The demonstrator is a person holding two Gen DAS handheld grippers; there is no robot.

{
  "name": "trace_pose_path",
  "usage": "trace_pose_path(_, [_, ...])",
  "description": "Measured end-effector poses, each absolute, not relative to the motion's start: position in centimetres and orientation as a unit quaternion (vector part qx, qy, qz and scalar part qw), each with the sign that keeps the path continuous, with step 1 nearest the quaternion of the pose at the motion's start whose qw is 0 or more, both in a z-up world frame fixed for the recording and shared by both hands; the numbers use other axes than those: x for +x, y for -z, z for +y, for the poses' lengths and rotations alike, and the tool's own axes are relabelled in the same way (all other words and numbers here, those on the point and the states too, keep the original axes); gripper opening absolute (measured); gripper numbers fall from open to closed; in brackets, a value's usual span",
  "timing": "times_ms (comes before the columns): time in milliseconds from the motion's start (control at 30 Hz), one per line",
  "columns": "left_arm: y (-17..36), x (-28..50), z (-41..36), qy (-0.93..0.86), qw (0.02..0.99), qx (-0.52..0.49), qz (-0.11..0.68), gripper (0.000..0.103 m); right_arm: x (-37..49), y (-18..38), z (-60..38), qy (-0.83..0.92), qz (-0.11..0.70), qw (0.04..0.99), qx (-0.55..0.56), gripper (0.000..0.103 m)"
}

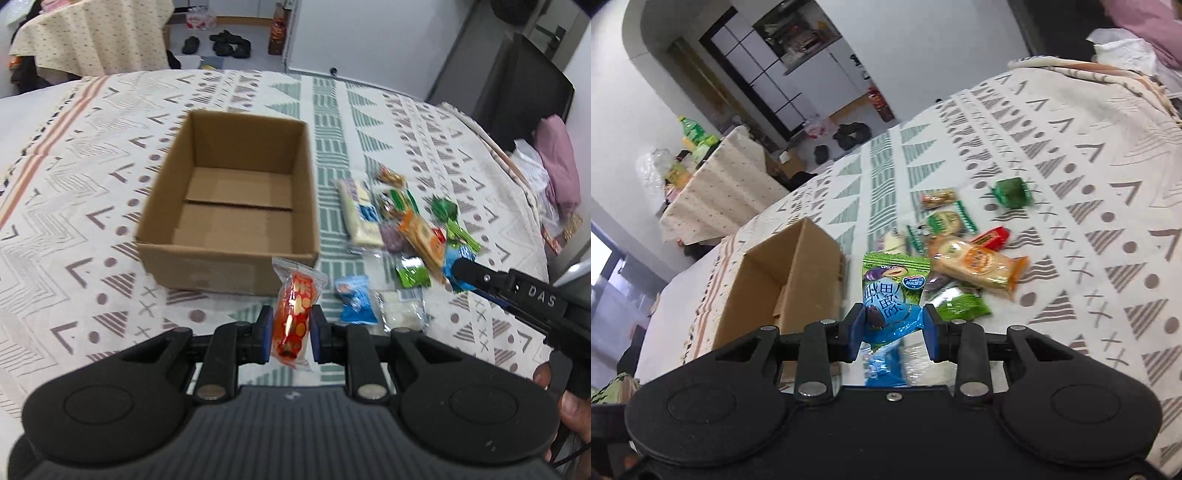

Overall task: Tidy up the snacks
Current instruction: 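Carry both snacks into the cardboard box and open both grippers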

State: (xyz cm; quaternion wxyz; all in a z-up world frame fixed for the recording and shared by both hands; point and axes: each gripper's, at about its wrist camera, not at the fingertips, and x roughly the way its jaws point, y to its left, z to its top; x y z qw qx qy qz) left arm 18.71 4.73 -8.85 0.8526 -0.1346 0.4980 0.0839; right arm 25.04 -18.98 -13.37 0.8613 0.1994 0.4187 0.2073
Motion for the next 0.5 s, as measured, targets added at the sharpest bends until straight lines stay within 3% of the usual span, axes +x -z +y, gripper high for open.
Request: trace_pose_path(500, [7.3, 19.5, 10.2, -0.135, 0.861, -0.157, 0.464, 0.019, 26.2, 12.8, -13.9, -0.283, 0.407, 0.845, 0.202, 0.033])
